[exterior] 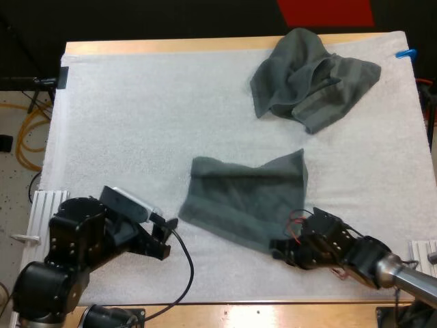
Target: Pick towel from pile fold and stack
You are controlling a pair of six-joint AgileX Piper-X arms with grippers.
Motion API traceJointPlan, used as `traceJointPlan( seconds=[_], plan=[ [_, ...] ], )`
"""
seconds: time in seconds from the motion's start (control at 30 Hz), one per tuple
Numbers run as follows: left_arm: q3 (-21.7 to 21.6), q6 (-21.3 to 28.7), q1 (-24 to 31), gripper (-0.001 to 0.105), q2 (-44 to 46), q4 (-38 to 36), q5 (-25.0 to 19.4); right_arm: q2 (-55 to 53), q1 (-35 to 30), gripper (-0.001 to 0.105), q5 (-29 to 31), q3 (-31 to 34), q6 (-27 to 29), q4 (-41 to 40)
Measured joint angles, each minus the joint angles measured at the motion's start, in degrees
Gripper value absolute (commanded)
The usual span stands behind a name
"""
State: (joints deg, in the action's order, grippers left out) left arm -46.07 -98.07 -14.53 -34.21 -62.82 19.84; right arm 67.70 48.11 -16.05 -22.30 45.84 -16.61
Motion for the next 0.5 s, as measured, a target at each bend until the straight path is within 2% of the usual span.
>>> traceJointPlan(
  seconds=[0.17, 0.27, 0.37, 0.5],
  plan=[
    [6.3, -1.1, -0.1, 0.072, -1.3, 0.0, 5.1, -7.8, 0.0, 0.0, 0.6, 0.0, 4.7, -12.2],
    [10.2, -2.6, -2.3, 0.072, -3.2, 0.8, 5.6, -11.4, 0.0, 0.0, 0.6, 0.0, 5.0, -17.2],
    [13.0, -4.8, -6.7, 0.072, -6.4, 3.7, 5.9, -13.7, 0.0, 0.0, 1.0, 0.0, 5.2, -18.8],
    [14.6, -9.1, -12.1, 0.072, -13.4, 9.8, 3.4, -14.6, 0.0, 0.0, 2.2, 0.0, 5.2, -19.2]
  ],
)
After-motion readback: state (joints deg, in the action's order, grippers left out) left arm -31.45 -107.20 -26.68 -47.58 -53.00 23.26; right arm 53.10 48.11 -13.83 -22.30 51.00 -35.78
